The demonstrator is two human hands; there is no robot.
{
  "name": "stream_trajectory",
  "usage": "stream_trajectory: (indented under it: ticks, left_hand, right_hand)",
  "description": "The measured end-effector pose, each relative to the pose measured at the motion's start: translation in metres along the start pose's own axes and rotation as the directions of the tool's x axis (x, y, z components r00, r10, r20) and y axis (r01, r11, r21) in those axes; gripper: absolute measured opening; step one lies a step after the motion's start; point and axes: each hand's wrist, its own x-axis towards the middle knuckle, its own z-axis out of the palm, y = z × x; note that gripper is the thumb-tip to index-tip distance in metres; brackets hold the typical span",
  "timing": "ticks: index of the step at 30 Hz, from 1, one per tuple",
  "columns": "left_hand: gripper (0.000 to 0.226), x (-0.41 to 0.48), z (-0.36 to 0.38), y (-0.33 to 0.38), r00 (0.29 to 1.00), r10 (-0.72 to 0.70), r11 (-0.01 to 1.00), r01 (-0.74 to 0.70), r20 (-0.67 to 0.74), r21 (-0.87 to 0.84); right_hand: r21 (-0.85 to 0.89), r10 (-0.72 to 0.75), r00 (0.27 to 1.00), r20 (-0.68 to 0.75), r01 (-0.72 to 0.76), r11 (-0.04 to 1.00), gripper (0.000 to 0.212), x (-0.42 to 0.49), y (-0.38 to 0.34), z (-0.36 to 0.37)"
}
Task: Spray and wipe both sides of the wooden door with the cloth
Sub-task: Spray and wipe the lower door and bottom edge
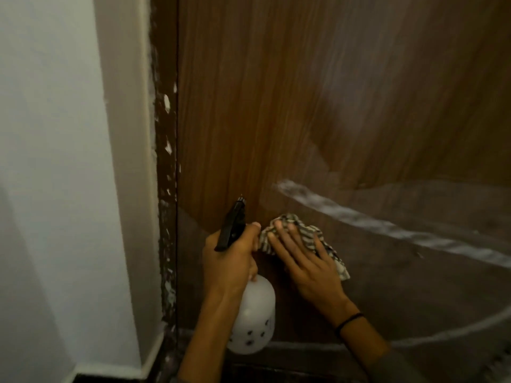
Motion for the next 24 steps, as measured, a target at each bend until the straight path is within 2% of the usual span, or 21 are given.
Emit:
stream_trajectory:
  ticks: [3, 6, 8, 11, 14, 16, 19, 21, 24]
  left_hand:
    - [0.029, -0.005, 0.007, -0.003, 0.998, 0.008, 0.997, -0.013, 0.063, 0.077]
    - [0.026, -0.008, 0.014, -0.004, 0.992, 0.019, 0.995, -0.031, 0.125, 0.093]
    - [0.026, -0.011, 0.020, -0.005, 0.983, 0.017, 0.991, -0.041, 0.181, 0.128]
    - [0.033, -0.017, 0.030, -0.007, 0.989, 0.024, 0.981, -0.052, 0.148, 0.186]
    - [0.033, -0.019, 0.033, -0.008, 0.998, -0.053, 0.994, 0.049, 0.041, 0.098]
    - [0.036, -0.020, 0.031, -0.003, 0.996, -0.057, 0.998, 0.055, 0.061, 0.043]
    - [0.039, -0.022, 0.025, 0.003, 0.992, 0.034, 0.999, -0.034, 0.120, 0.002]
    - [0.041, -0.019, 0.020, 0.005, 0.990, 0.108, 0.994, -0.110, 0.094, 0.017]
    - [0.039, -0.014, 0.017, 0.004, 0.984, 0.173, 0.985, -0.174, 0.039, 0.021]
  right_hand:
    - [0.148, 0.142, 0.988, 0.059, -0.149, 0.978, 0.090, -0.030, 0.011, -0.015]
    - [0.341, 0.286, 0.958, 0.030, -0.279, 0.898, 0.083, -0.056, 0.018, -0.037]
    - [0.426, 0.397, 0.918, -0.008, -0.356, 0.832, 0.087, -0.069, 0.018, -0.055]
    - [0.486, 0.514, 0.855, -0.067, -0.422, 0.766, 0.094, -0.073, 0.014, -0.073]
    - [0.578, 0.646, 0.754, -0.120, -0.476, 0.663, 0.067, -0.053, 0.011, -0.087]
    - [0.569, 0.614, 0.765, -0.197, -0.421, 0.706, 0.062, -0.030, 0.016, -0.088]
    - [0.480, 0.445, 0.855, -0.268, -0.282, 0.831, 0.073, 0.015, 0.023, -0.073]
    - [0.318, 0.264, 0.936, -0.235, -0.183, 0.930, 0.080, 0.050, 0.014, -0.052]
    - [0.020, -0.043, 0.991, -0.125, 0.046, 0.999, 0.064, 0.097, -0.009, -0.030]
